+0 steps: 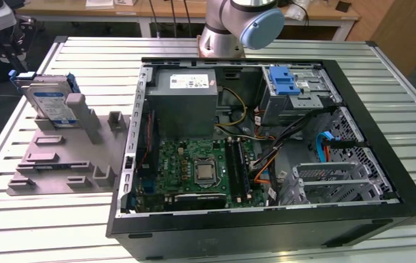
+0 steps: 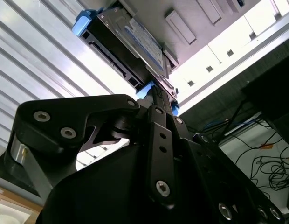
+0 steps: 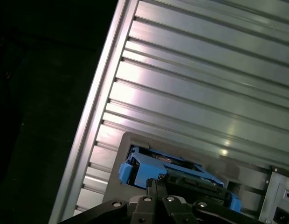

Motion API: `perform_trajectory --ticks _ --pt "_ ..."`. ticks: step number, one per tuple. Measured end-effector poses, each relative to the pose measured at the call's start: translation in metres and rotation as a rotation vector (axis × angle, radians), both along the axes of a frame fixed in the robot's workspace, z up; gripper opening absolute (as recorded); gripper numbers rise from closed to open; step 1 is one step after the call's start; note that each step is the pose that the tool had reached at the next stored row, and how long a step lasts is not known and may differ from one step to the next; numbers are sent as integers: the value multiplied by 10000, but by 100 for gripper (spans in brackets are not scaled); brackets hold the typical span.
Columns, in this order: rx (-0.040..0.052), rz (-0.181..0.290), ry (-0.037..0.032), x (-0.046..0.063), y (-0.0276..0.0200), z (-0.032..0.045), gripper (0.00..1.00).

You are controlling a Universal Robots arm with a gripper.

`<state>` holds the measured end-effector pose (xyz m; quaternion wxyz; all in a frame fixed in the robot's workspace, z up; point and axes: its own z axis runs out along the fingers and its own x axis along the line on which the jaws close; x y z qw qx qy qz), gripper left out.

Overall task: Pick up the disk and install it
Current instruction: 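Pick up the disk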

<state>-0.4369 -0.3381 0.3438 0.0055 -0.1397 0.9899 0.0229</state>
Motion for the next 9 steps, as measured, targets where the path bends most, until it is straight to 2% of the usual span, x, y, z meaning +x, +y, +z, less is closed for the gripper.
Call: perform_trajectory --ticks 9 --pt "0 403 1 0 0 0 11"
